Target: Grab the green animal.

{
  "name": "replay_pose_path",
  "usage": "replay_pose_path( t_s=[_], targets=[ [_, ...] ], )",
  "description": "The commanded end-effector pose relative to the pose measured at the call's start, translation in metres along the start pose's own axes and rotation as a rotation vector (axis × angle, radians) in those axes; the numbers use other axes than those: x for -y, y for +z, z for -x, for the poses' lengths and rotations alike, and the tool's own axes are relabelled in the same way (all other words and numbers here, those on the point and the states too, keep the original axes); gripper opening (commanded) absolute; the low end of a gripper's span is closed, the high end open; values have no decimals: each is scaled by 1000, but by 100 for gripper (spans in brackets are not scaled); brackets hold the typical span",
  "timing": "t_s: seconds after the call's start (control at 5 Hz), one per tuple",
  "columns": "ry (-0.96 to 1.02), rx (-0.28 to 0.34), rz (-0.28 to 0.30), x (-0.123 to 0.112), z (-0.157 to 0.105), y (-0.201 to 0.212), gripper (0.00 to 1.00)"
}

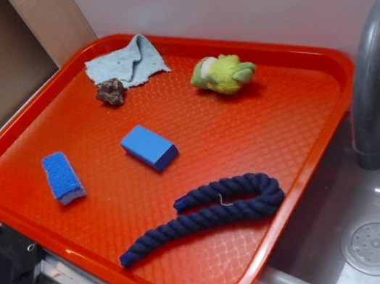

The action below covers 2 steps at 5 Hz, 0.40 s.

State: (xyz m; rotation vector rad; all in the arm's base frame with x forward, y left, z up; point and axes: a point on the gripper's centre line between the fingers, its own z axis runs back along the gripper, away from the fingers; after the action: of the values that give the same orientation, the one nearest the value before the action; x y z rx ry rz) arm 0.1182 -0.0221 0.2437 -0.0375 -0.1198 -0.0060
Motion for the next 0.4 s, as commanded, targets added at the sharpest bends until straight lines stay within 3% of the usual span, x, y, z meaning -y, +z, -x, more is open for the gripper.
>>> replay_pose_path(
  t_s=[0.0, 0.2],
  targets=[
    [0, 0, 0, 0, 0, 0, 100],
    [-223, 81, -15, -3, -36, -13, 100]
  ],
)
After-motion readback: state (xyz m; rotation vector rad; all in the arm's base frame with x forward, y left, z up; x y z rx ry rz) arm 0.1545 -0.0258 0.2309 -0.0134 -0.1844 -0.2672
